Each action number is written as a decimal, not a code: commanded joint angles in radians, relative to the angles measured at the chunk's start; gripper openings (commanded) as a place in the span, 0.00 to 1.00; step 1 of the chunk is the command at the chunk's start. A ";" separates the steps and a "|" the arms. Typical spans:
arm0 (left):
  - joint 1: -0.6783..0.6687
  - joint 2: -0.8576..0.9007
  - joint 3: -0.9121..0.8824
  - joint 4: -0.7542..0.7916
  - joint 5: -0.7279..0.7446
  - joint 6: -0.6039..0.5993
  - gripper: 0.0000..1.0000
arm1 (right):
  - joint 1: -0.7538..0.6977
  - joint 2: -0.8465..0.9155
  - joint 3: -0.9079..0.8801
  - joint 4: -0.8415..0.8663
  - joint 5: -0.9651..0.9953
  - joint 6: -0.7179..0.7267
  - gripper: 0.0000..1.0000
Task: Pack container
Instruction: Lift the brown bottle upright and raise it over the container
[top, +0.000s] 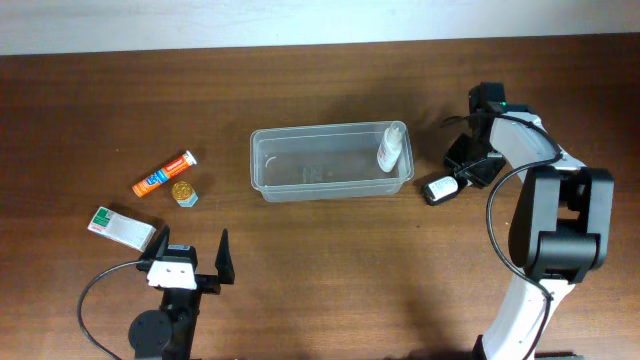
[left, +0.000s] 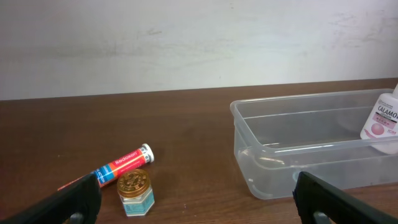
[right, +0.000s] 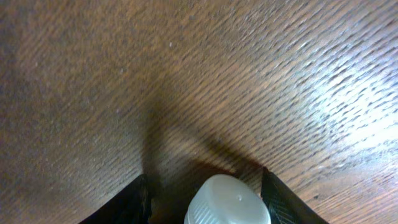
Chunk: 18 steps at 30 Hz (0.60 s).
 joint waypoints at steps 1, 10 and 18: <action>0.006 -0.007 -0.008 0.002 0.014 0.019 0.99 | -0.006 -0.005 -0.016 -0.014 -0.056 -0.009 0.49; 0.006 -0.006 -0.008 0.002 0.014 0.019 0.99 | -0.006 -0.005 -0.016 -0.014 -0.062 -0.009 0.28; 0.006 -0.007 -0.008 0.002 0.014 0.019 0.99 | -0.007 -0.006 -0.014 0.010 -0.060 -0.069 0.13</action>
